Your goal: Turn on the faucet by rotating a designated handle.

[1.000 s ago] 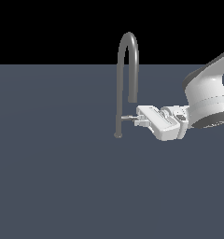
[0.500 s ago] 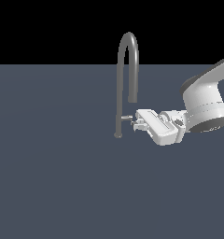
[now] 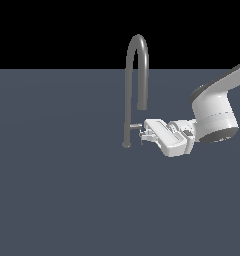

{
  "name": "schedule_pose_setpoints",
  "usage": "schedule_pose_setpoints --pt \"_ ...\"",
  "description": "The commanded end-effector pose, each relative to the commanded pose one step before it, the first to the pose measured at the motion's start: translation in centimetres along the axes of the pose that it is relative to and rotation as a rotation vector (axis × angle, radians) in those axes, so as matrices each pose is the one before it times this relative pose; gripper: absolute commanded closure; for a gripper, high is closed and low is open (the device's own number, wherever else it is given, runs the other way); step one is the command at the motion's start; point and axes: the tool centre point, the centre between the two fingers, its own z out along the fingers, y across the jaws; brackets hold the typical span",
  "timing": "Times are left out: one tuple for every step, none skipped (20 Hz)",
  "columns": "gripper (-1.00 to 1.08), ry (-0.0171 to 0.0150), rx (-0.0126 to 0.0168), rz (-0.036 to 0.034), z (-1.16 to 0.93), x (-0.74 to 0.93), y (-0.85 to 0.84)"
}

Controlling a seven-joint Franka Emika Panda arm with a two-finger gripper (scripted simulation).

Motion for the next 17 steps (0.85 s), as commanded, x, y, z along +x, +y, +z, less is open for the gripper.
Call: schedule_pose_setpoints --pt "1.08 0.00510 -0.00430 0.00621 0.097 0.478 -0.080" --pt "1.08 -0.00093 0.00154 0.00192 -0.001 0.283 -0.161" --pt "1.08 -0.00089 0.00146 0.00181 0.002 0.275 -0.159" --pt "1.08 -0.00094 0.00154 0.00191 -0.004 0.279 -0.156" --pt "1.08 -0.00087 0.00143 0.00177 0.001 0.268 -0.155" --pt "1.08 -0.00087 0.00143 0.00177 0.000 0.266 -0.153" --pt "1.08 -0.00088 0.00143 0.00177 -0.001 0.264 -0.151" --pt "1.08 -0.00088 0.00144 0.00177 -0.002 0.262 -0.148" --pt "1.08 -0.00085 0.00138 0.00169 0.000 0.255 -0.147" --pt "1.08 -0.00085 0.00138 0.00169 -0.002 0.253 -0.145" --pt "1.08 -0.00083 0.00135 0.00165 -0.001 0.248 -0.143" --pt "1.08 -0.00083 0.00135 0.00165 -0.003 0.246 -0.140" --pt "1.08 -0.00080 0.00129 0.00157 0.000 0.238 -0.139" --pt "1.08 -0.00080 0.00129 0.00157 -0.002 0.236 -0.137" --pt "1.08 -0.00081 0.00129 0.00156 -0.003 0.234 -0.134" --pt "1.08 -0.00077 0.00123 0.00148 -0.001 0.226 -0.133" --pt "1.08 0.00000 0.00000 0.00000 0.000 0.000 0.000"
